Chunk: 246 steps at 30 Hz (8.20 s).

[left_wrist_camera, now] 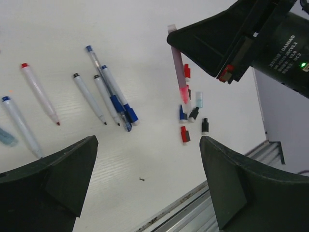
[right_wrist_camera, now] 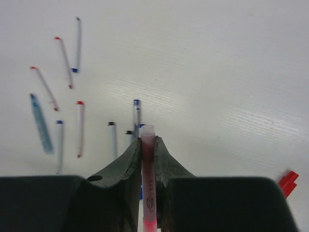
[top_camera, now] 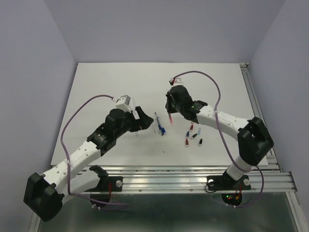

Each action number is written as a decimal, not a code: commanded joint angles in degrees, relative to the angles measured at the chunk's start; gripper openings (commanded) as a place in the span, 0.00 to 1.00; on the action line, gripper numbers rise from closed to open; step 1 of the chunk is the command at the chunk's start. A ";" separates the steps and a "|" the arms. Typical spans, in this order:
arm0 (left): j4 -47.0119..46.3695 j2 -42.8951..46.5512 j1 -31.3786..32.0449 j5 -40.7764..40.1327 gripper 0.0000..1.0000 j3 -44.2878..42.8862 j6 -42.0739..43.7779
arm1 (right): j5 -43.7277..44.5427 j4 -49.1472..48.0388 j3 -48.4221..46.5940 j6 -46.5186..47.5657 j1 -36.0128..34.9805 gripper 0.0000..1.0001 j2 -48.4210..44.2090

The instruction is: Open the pen caps

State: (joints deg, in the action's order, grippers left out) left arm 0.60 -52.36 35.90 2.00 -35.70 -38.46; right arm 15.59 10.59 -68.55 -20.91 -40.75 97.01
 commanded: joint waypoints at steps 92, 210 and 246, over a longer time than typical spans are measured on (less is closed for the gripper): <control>-8.07 -48.55 20.61 2.40 0.63 -25.82 -0.04 | 32.13 6.46 24.96 -23.04 2.87 0.01 -39.44; 6.62 5.42 4.97 -14.85 0.99 -0.07 -2.69 | 2.87 -4.78 -5.91 -10.64 -3.37 0.01 7.51; -14.40 -8.55 7.87 9.87 0.00 1.95 5.15 | -3.73 -21.93 11.25 -25.15 -3.90 0.01 -14.57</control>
State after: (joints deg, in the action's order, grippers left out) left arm -11.75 -62.50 42.89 11.92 -31.86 -34.52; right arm 10.76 -8.23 -58.24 -45.52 -44.34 83.85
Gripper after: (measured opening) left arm 0.122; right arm 0.110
